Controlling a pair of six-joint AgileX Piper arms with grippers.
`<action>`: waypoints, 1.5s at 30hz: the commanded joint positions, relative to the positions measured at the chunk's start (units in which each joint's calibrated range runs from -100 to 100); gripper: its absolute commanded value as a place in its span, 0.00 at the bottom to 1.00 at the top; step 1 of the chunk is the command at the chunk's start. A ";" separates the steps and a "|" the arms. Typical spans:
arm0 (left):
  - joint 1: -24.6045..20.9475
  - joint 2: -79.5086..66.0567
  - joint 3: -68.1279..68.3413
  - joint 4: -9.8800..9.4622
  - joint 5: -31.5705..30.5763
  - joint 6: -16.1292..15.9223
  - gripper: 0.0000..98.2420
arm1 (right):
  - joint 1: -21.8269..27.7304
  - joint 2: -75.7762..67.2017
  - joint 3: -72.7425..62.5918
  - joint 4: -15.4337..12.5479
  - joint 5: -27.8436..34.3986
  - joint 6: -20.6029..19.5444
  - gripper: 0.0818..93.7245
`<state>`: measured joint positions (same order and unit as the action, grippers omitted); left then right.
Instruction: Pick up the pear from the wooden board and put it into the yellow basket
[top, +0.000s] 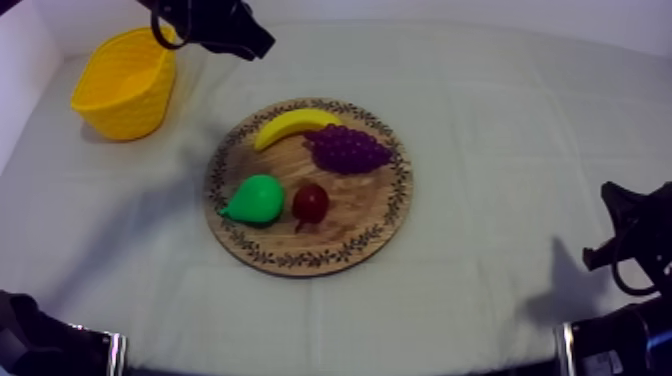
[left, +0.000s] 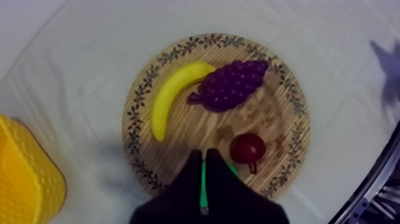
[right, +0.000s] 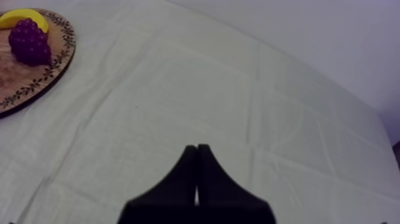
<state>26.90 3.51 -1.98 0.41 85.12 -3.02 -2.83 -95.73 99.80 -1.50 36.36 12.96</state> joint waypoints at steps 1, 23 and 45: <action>0.24 0.24 -0.33 0.00 0.28 -0.21 0.00 | 0.00 -0.03 -0.02 0.01 0.02 0.01 0.00; -1.52 0.73 -2.74 1.40 14.54 -24.36 0.00 | 0.00 -0.03 -0.02 0.01 0.02 0.01 0.00; -1.14 0.82 -3.11 0.67 11.40 -19.92 0.19 | 0.00 -0.03 -0.02 0.01 0.02 0.01 0.00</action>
<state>25.74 4.29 -5.26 1.16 96.55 -23.08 -2.83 -95.73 99.80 -1.50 36.36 12.96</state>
